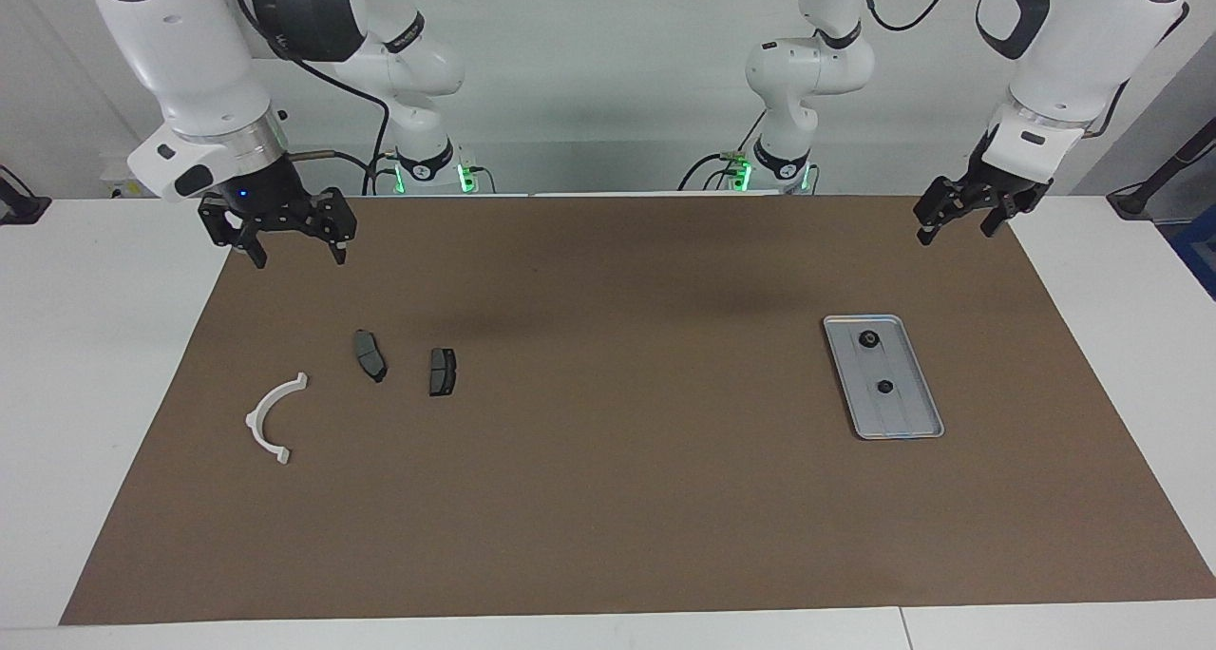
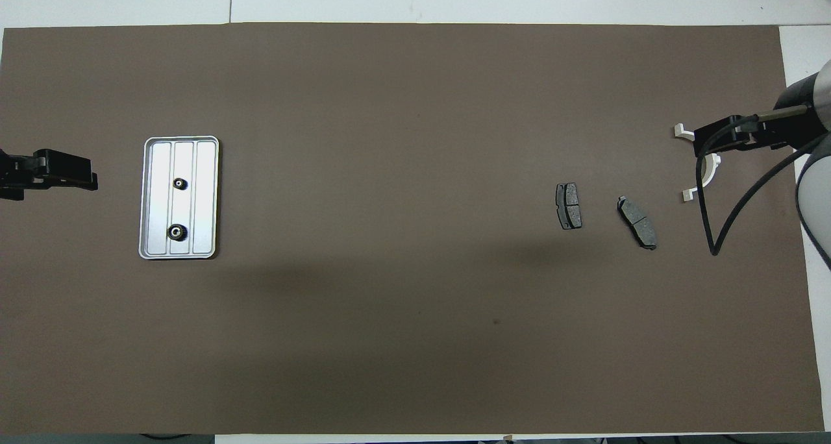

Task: Pick bearing gear from pile to tray

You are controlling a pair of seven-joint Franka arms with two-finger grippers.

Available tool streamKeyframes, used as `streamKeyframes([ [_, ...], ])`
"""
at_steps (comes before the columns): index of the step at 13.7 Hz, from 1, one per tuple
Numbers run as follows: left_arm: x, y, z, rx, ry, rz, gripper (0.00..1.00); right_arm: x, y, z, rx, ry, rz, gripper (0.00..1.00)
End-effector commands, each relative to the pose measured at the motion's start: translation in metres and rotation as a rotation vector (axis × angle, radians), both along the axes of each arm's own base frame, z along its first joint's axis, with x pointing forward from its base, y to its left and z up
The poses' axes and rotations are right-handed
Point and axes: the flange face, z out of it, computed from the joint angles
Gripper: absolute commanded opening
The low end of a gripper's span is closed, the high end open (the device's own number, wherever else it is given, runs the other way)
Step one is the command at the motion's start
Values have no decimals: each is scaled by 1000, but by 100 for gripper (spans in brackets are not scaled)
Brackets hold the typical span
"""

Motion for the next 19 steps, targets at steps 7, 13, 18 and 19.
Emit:
streamKeyframes([
  [7,-7,2,5,13,2,-12,100,-5,3,4,23,5,10,100],
  [13,-7,1,4,13,10,-22,100,-5,5,4,36,6,8,100],
  [18,-8,2,4,13,10,-15,100,-5,5,3,38,7,7,100],
  [19,-8,2,5,13,8,-13,100,-5,5,3,38,7,8,100],
])
